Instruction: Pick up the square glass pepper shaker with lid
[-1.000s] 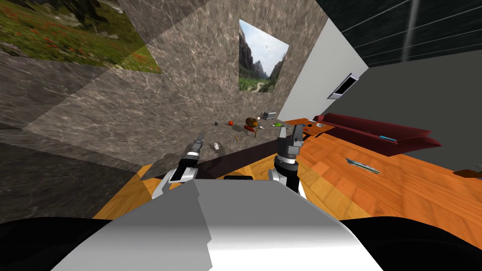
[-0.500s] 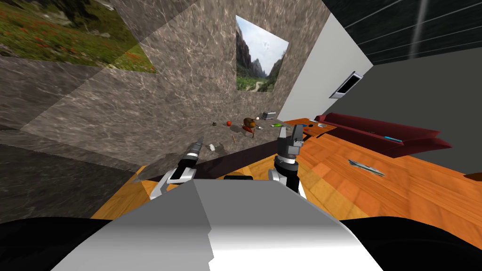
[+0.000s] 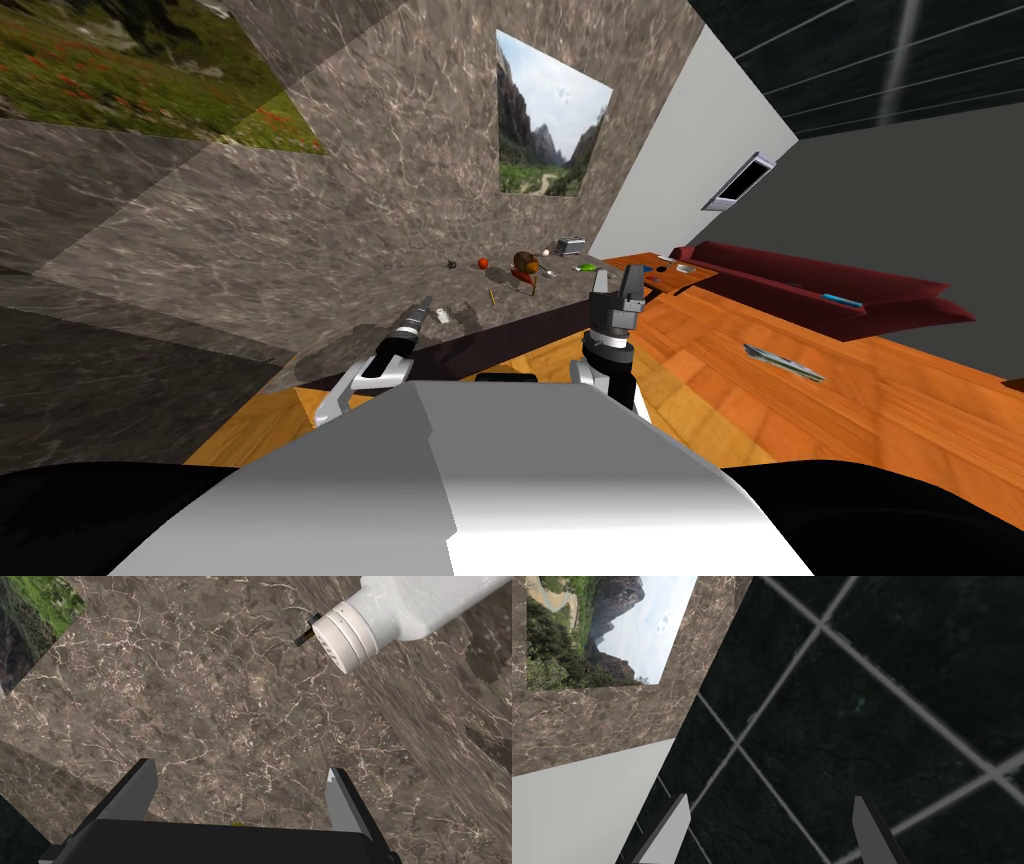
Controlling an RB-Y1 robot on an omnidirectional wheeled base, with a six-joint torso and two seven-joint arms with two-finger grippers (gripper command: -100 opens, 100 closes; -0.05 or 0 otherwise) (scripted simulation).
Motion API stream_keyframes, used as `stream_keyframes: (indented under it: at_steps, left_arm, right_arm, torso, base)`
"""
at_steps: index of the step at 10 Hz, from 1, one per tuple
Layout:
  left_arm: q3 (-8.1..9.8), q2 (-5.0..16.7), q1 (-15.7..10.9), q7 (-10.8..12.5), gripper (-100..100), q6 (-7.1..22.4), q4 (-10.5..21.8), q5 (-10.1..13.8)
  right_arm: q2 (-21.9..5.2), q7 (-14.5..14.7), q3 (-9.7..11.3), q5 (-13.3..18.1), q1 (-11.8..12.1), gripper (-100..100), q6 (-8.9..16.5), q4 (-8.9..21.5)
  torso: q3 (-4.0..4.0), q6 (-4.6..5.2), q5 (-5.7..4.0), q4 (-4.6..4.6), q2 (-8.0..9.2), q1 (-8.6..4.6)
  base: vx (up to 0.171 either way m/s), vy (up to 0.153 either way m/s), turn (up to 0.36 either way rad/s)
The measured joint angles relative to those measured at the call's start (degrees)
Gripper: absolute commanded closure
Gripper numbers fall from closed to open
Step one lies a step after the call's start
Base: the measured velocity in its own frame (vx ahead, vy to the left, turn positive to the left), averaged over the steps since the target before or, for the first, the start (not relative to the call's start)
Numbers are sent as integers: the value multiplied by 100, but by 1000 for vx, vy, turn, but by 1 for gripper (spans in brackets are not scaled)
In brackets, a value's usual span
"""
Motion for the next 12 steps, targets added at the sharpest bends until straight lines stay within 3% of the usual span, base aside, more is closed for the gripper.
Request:
stream_keyframes:
  at_steps: [12]
  left_arm:
    - [229,859,-27,-426,-100,1797,716,-138]
  right_arm:
    - [0,0,0,0,0,0,0,0]
  torso:
    - [1,0,-3,0,2,-10]
  base:
    - [53,-114,22]
